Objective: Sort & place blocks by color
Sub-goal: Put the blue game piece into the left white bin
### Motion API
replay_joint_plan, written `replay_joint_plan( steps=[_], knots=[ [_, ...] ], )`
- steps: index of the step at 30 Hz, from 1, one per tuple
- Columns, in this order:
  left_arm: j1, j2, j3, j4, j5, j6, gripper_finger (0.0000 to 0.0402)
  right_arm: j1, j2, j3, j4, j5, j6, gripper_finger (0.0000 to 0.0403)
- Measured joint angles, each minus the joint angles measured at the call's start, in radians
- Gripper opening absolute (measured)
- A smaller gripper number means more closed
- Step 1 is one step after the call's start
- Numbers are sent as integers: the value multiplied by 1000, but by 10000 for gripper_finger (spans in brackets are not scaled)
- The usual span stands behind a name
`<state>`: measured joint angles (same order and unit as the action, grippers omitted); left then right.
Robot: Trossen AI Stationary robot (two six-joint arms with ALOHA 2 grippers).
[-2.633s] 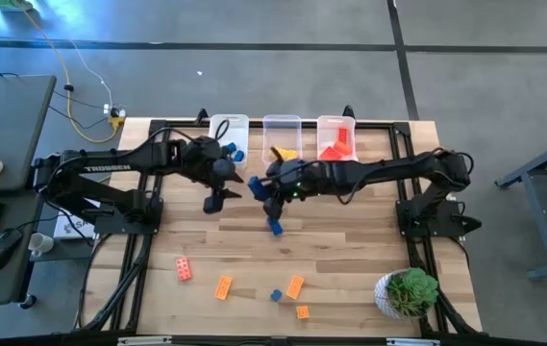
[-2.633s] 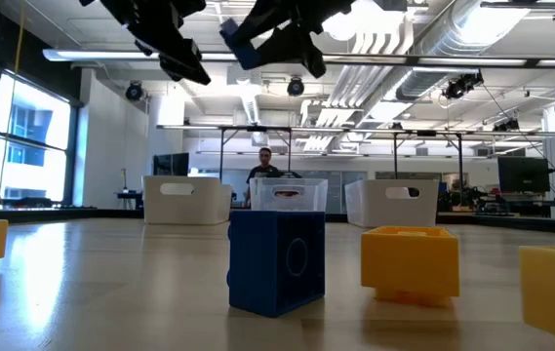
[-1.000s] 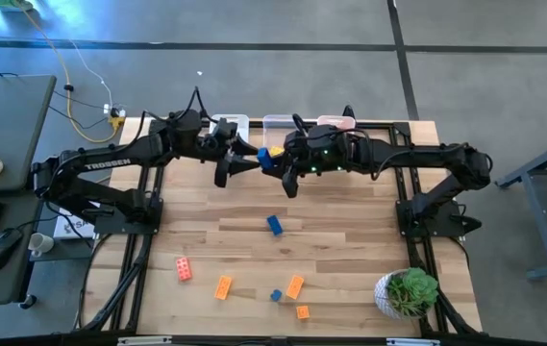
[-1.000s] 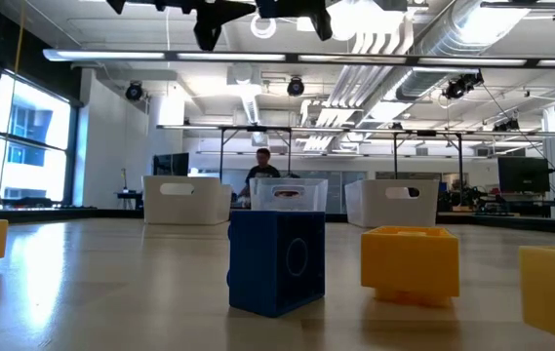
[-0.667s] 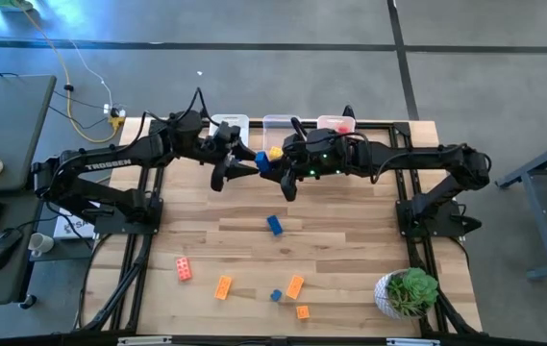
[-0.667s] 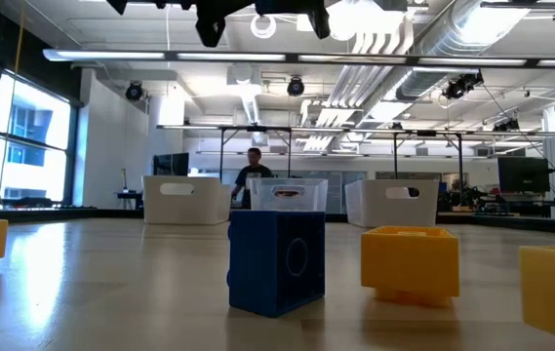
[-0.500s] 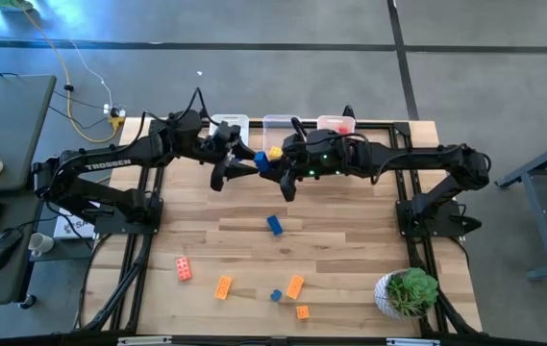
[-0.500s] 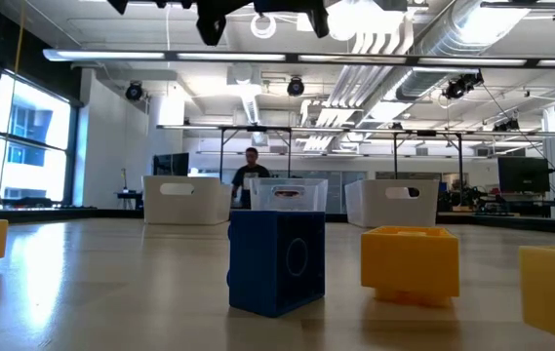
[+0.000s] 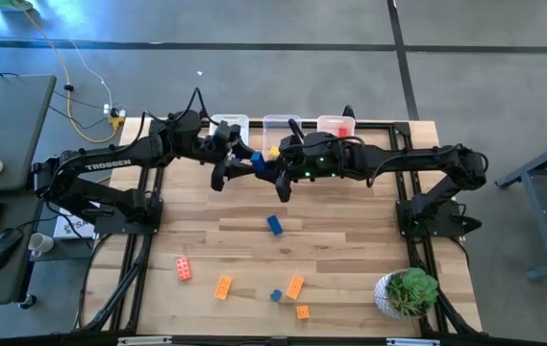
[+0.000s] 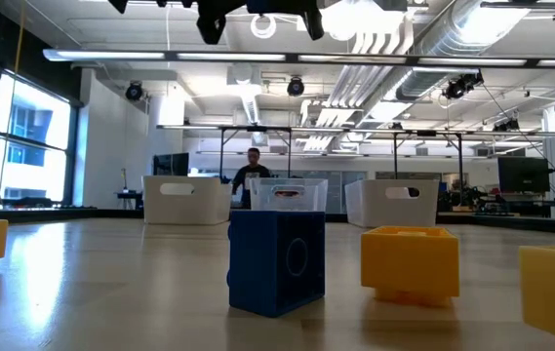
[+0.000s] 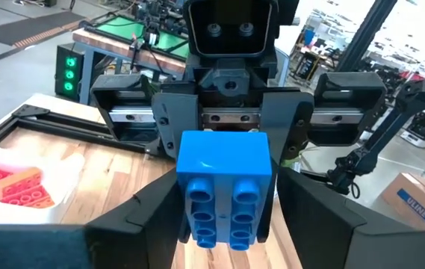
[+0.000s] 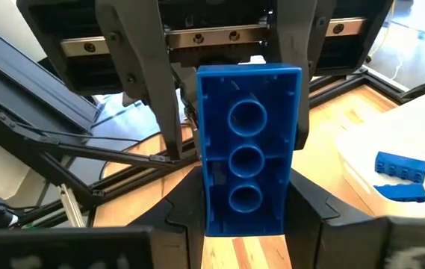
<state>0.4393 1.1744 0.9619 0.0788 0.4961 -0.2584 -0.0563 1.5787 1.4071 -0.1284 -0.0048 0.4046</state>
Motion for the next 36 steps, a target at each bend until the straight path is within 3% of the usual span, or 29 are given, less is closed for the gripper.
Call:
replay_joint_plan(
  steps=[8, 28, 36],
  knots=[
    [1, 0, 0, -1, 2, 39, 111, 1, 0, 0, -2, 0, 14, 128],
    [31, 2, 2, -78, -6, 81, 110, -5, 3, 0, -65, 22, 23, 144],
    [39, 0, 1, -96, -57, 94, 110, -40, 0, 0, -149, 18, 56, 220]
  ],
)
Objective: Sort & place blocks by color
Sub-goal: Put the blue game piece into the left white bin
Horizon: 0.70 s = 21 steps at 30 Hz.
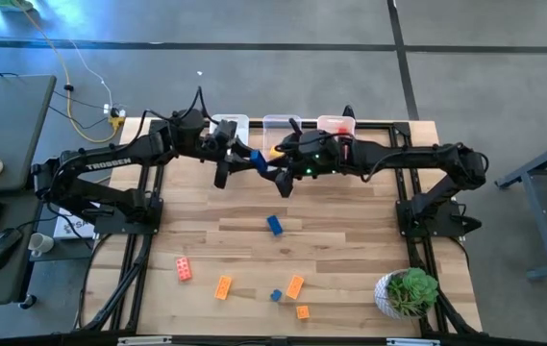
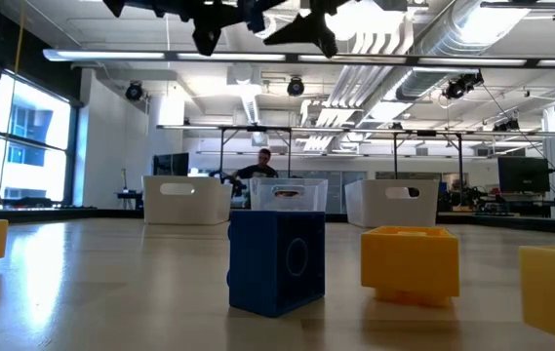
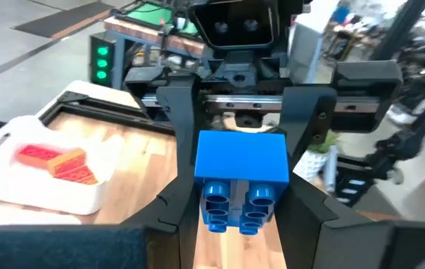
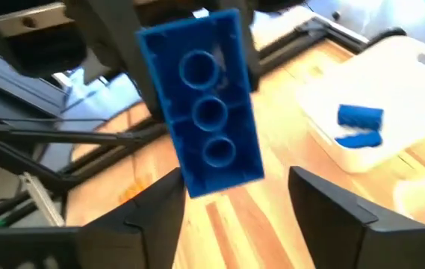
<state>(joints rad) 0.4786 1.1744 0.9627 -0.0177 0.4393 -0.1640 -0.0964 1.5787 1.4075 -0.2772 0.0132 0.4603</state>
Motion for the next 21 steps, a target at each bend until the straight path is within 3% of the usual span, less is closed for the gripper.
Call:
replay_joint_plan(
  steps=[5, 15, 21],
  knots=[
    [37, -1, 0, -121, -114, 70, 110, -35, 0, 0, -78, -22, 23, 236],
    [147, 3, 0, -486, -514, 152, 110, -61, 0, 0, -272, -47, 116, 238],
    [228, 51, -1, -545, -554, 125, 110, -57, 0, 0, -331, -48, 213, 238]
  ],
)
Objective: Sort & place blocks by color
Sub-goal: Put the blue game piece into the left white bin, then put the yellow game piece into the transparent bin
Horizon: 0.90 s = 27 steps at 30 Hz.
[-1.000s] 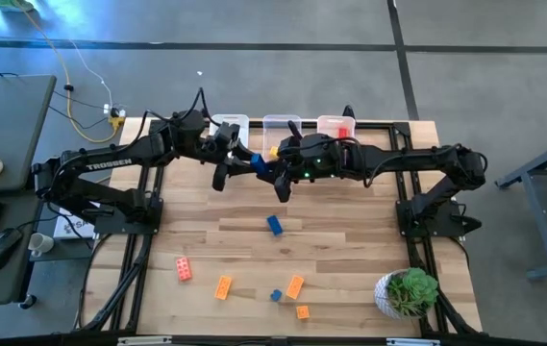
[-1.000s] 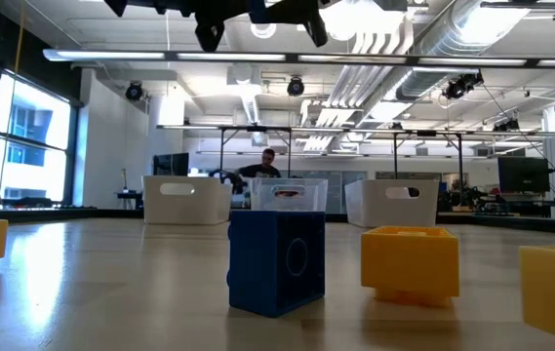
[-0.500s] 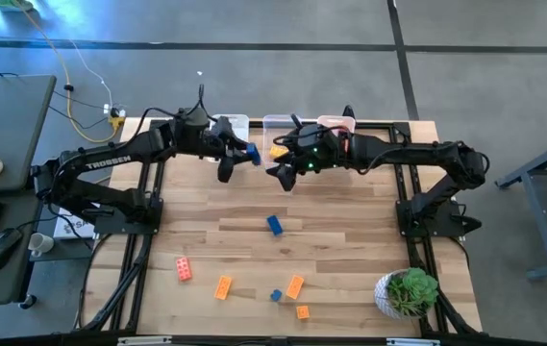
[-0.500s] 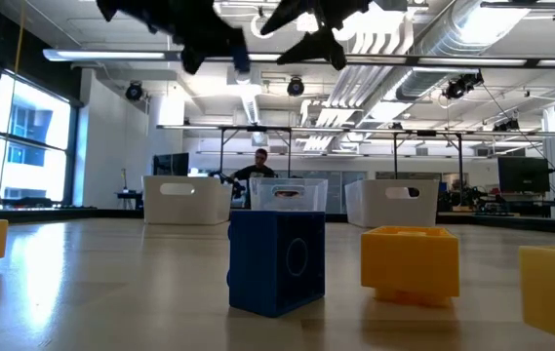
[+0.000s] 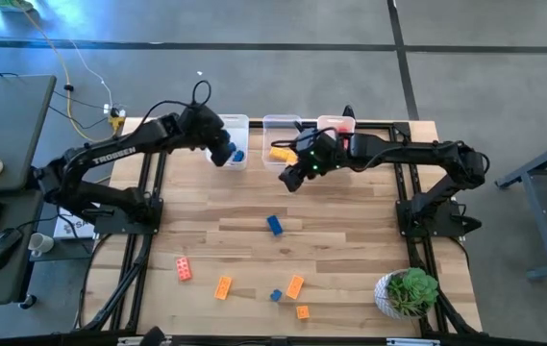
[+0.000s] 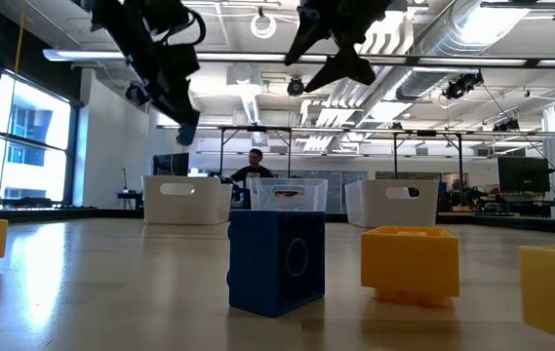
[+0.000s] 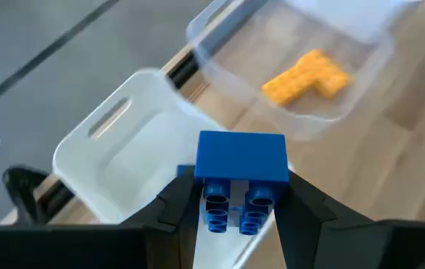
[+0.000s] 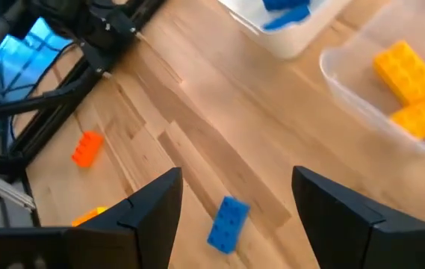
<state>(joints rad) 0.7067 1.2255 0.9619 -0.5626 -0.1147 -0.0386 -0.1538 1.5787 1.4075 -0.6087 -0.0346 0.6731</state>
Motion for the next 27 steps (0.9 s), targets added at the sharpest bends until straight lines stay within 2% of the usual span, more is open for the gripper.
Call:
replay_joint_plan(
  steps=[6, 11, 15, 23, 27],
  knots=[
    [54, 97, 0, -20, 23, -10, 110, 39, 0, 0, -55, -3, 138, 238],
    [80, 184, 0, -14, 60, -9, 112, 93, 4, 0, -64, 8, 184, 238],
    [93, 241, 0, -13, 62, 15, 146, 137, 15, 0, -68, 7, 191, 238],
    [93, 271, 1, -9, 62, 33, 197, 227, 45, -1, -80, -11, 41, 238],
    [95, 269, 37, -36, 60, 39, 208, 265, 54, -1, -74, -71, -94, 238]
  ],
)
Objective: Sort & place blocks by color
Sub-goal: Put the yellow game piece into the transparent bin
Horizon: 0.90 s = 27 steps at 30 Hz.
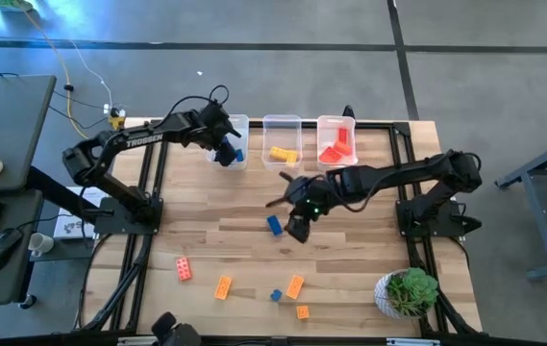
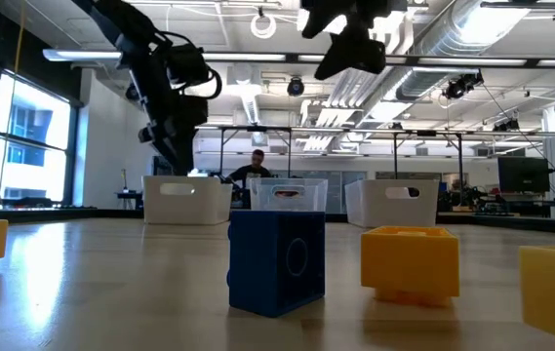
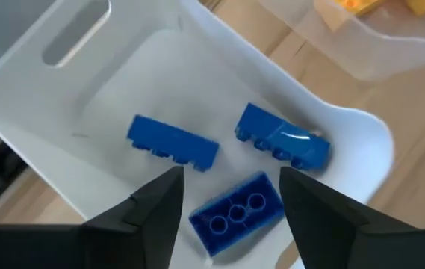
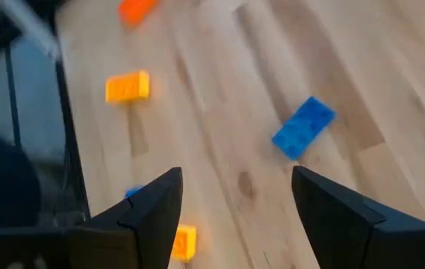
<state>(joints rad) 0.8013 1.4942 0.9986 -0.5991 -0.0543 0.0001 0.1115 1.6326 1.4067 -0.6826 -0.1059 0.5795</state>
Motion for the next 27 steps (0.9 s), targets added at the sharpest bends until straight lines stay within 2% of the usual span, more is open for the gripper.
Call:
replay_joint_plan(
  steps=[6, 12, 18, 27],
  knots=[
    [-23, -7, 93, -102, 43, 17, 208, 56, 12, 0, 5, -26, -206, 238],
    [-84, -10, 144, -175, 108, -38, 204, 103, 35, 0, 1, -32, -434, 238],
    [-184, -38, 149, -270, 166, -118, 204, 170, 91, 0, -4, -81, -637, 238],
    [-370, -136, 150, -396, 168, -294, 204, 265, 168, 0, 3, -81, -909, 238]
  ],
)
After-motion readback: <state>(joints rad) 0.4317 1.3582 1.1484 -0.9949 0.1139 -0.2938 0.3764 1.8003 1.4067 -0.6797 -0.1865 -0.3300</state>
